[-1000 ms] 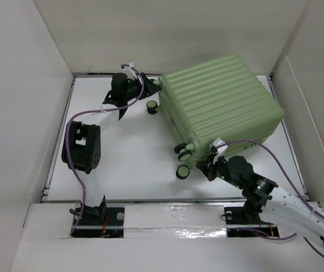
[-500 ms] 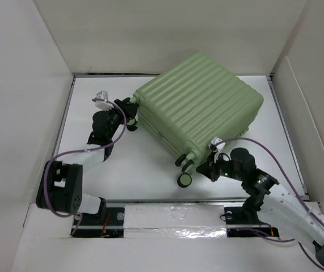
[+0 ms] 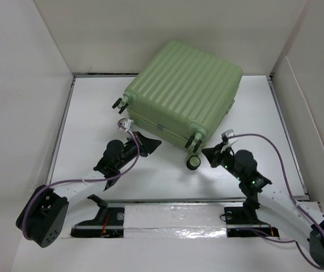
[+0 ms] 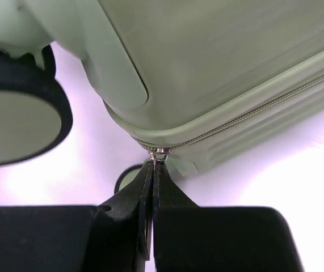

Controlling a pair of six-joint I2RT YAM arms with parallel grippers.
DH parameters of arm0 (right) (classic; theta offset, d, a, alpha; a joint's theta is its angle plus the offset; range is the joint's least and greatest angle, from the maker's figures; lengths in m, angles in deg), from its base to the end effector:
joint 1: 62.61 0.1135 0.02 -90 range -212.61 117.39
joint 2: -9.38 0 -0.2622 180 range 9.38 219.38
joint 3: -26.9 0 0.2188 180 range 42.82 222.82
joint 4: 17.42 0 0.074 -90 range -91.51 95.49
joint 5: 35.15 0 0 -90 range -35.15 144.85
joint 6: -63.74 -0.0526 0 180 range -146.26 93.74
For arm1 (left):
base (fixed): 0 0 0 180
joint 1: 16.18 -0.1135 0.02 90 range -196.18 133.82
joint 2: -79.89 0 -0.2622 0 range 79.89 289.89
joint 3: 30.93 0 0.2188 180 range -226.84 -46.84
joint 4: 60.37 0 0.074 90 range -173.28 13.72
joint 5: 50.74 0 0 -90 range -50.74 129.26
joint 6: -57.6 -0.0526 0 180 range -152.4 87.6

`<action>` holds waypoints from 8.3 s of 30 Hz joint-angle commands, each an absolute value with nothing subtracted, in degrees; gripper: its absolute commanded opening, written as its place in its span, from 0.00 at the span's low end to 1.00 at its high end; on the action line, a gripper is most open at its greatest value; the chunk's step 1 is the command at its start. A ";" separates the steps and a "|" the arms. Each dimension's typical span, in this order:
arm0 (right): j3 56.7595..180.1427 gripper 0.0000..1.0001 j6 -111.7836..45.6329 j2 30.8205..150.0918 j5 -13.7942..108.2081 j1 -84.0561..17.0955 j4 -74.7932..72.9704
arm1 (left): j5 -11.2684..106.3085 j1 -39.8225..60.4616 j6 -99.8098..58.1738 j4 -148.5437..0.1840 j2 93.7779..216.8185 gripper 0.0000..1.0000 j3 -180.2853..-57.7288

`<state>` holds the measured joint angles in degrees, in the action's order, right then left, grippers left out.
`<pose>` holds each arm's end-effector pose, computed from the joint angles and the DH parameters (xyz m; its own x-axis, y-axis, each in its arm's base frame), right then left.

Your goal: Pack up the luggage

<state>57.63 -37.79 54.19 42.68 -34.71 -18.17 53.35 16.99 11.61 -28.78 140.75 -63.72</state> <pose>0.1435 0.0885 0.2161 -0.3273 0.0478 -0.9437 -0.5851 0.7740 0.2421 0.1689 -0.1257 0.2472 -0.4730 -0.4959 -0.7282 0.5637 0.4650 -0.6827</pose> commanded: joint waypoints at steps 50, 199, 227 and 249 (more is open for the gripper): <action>51.53 0.00 -44.09 90.69 83.06 0.50 -83.80 | 58.01 35.25 -6.01 -62.10 166.57 0.87 -109.09; 55.47 0.00 -35.67 62.55 79.11 -7.94 -53.10 | 53.94 0.87 -30.46 -90.79 166.37 0.76 -122.42; 63.81 0.00 -33.73 64.46 73.22 -9.10 -40.26 | 56.75 26.25 -13.79 -79.99 162.86 0.00 -108.28; 77.70 0.00 -40.66 97.95 57.59 -2.49 -66.59 | 77.93 34.88 9.17 -39.03 153.91 0.00 -96.42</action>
<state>71.33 -35.54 92.70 82.79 -5.20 -47.77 55.57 27.94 9.32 -56.19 160.75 -97.34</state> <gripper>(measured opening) 0.011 0.520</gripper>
